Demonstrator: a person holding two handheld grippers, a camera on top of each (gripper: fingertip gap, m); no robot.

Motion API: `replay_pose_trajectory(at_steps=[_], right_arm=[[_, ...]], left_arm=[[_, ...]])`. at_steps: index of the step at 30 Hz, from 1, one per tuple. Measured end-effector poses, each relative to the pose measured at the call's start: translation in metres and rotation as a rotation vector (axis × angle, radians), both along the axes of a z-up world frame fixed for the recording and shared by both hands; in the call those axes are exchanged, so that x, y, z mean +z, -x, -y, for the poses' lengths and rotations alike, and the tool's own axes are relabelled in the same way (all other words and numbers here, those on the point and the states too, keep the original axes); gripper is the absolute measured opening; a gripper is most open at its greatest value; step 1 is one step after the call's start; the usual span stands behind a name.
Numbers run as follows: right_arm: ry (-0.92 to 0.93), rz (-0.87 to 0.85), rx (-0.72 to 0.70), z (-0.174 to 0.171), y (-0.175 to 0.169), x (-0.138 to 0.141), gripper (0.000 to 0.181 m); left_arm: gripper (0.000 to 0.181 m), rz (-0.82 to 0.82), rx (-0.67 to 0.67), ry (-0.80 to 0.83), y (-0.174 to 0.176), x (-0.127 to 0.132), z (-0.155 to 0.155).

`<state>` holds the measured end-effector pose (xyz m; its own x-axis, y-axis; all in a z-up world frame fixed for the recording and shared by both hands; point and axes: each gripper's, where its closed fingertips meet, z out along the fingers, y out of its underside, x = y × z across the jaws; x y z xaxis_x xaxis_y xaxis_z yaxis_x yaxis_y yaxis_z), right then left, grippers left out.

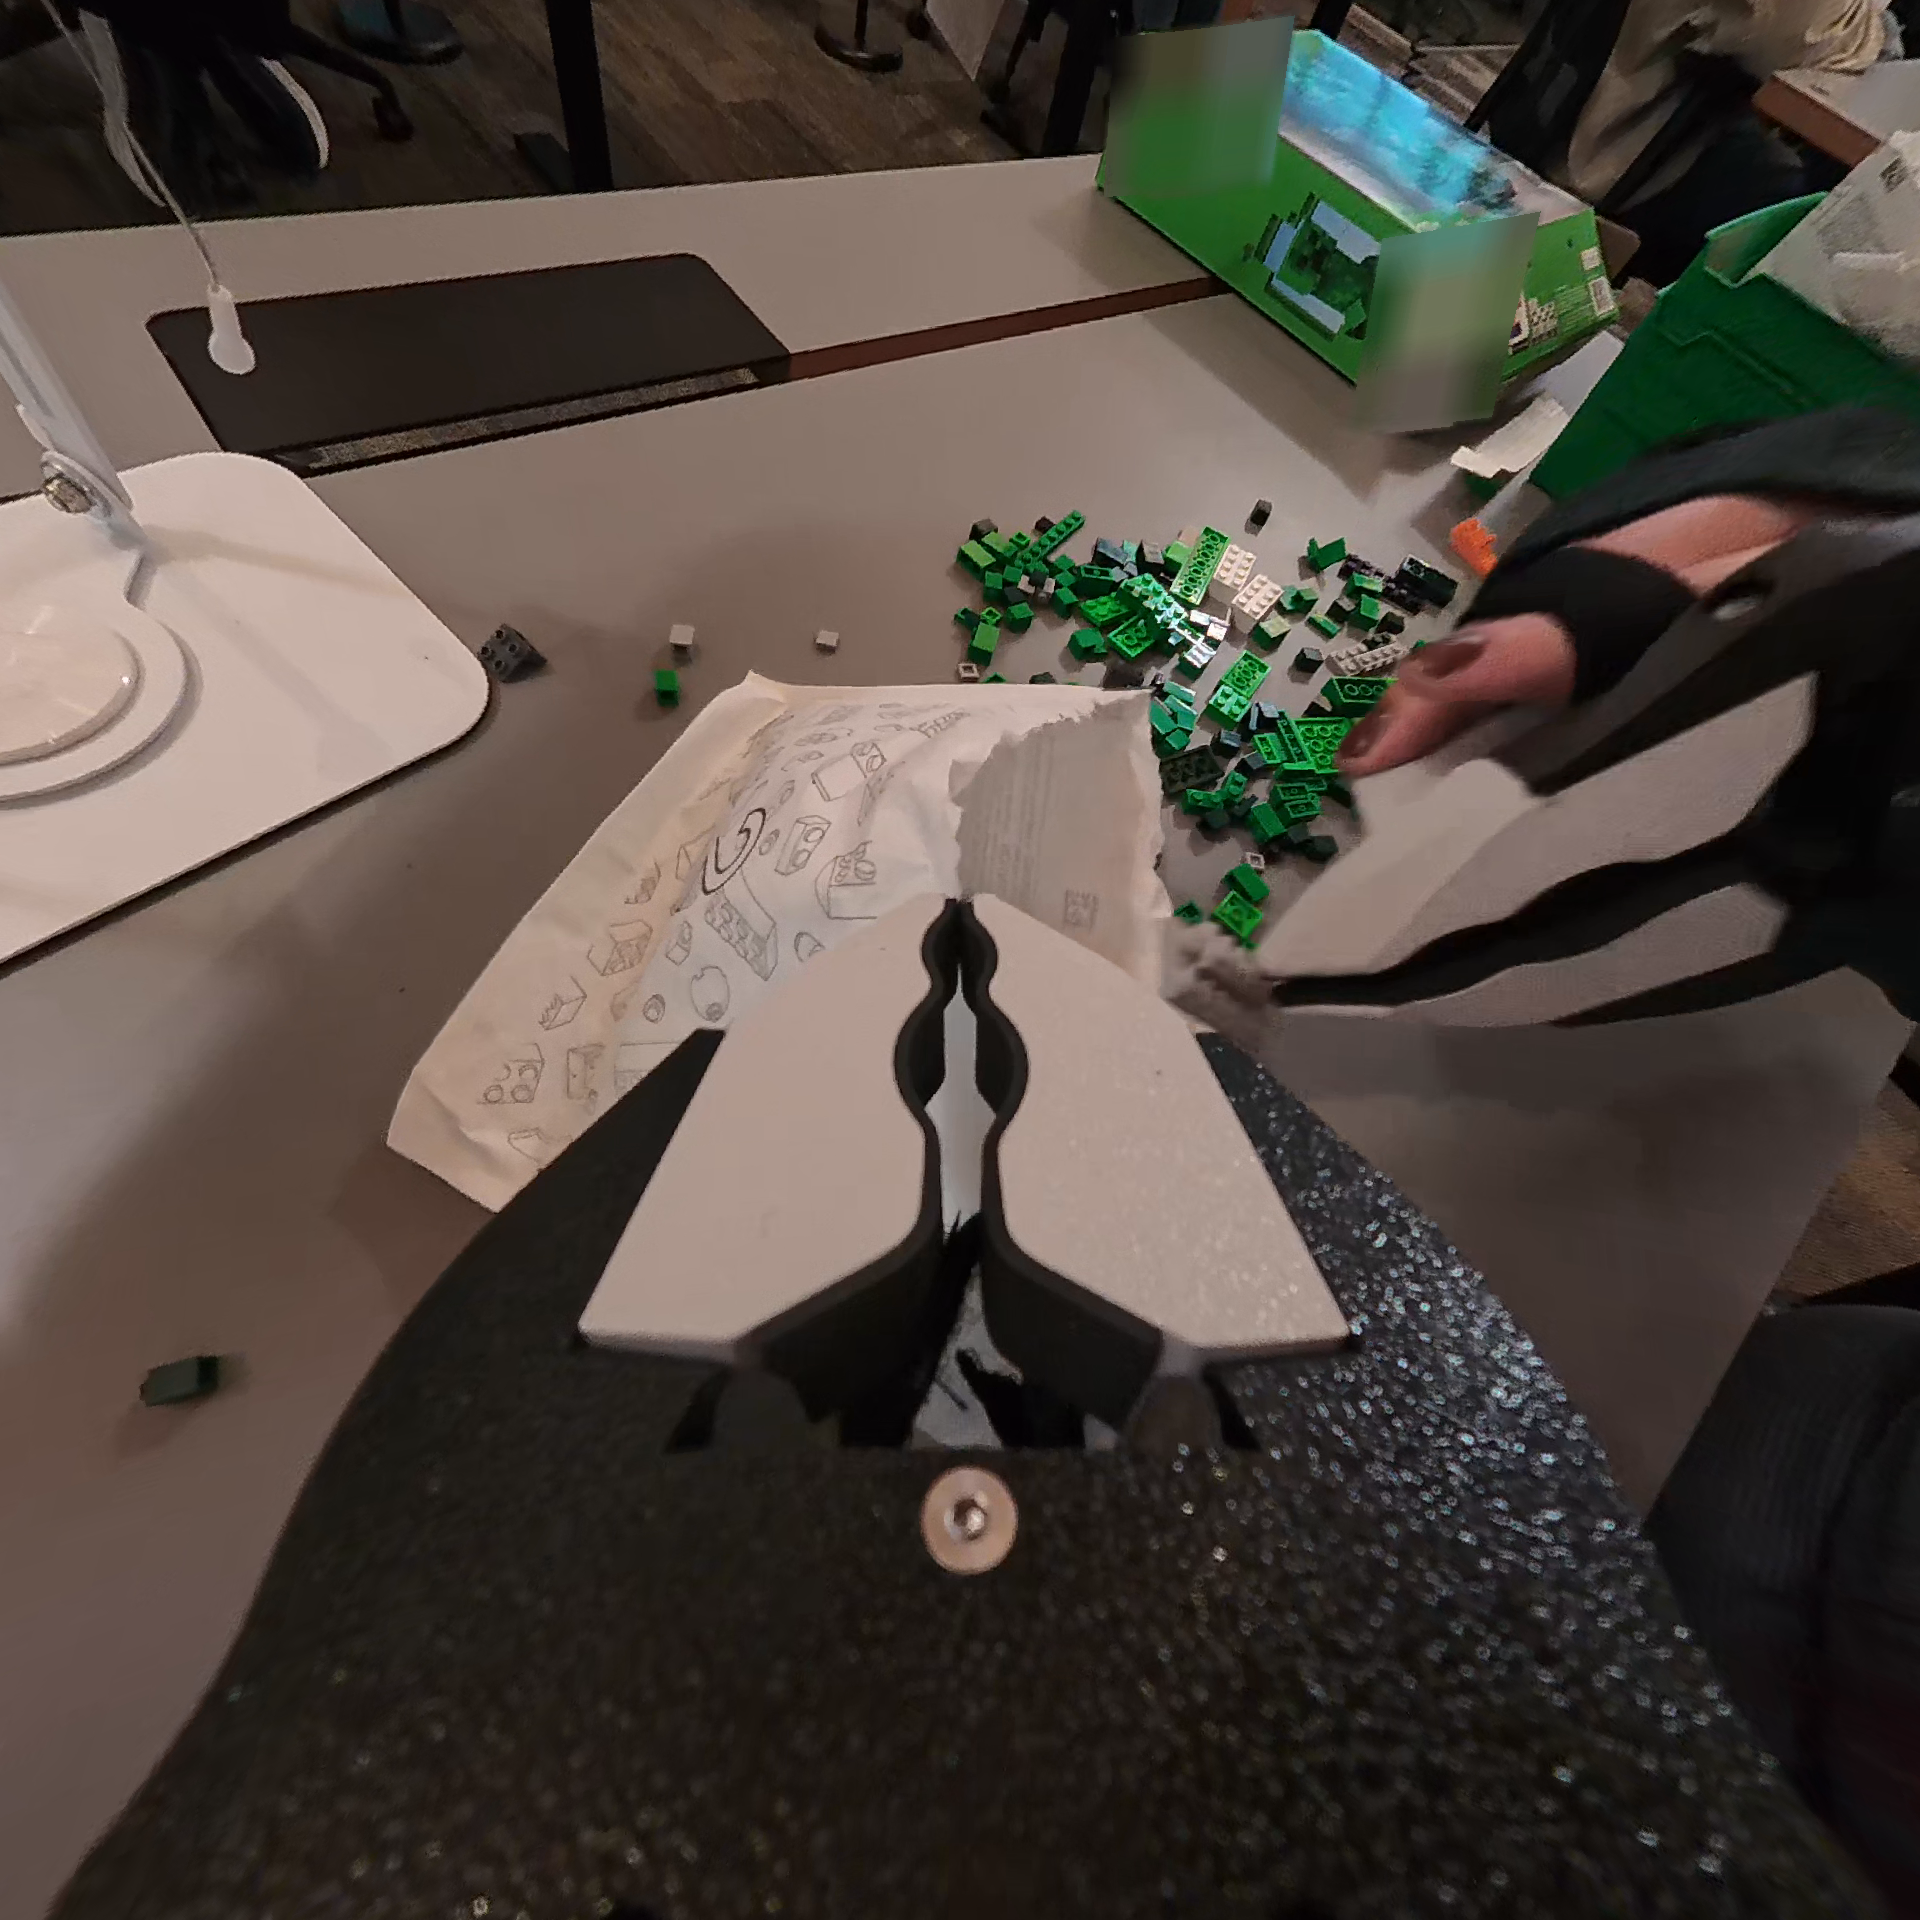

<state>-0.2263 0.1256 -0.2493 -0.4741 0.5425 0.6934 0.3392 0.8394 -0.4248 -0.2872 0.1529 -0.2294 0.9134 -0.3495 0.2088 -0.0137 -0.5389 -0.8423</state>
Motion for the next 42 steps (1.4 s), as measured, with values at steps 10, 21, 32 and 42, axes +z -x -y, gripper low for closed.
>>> replay_pose_trajectory(at_steps=[10,21,32,42], right_arm=[[-0.232,0.083,-0.058,-0.020,0.024,-0.029,0.011],[0.202,-0.377,-0.166,-0.028,-0.012,0.026,0.023],[0.317,-0.985,-0.430,-0.083,-0.063,0.023,0.016],[0.287,-0.940,-0.416,-0.080,-0.059,0.013,0.011]], left_arm=[[0.000,0.001,-0.029,-0.010,-0.006,0.005,0.004],[0.000,0.007,-0.013,0.004,0.002,0.000,0.002],[0.000,-0.011,-0.012,-0.002,0.002,-0.002,0.000],[0.000,-0.003,-0.030,0.001,-0.001,-0.004,-0.001]])
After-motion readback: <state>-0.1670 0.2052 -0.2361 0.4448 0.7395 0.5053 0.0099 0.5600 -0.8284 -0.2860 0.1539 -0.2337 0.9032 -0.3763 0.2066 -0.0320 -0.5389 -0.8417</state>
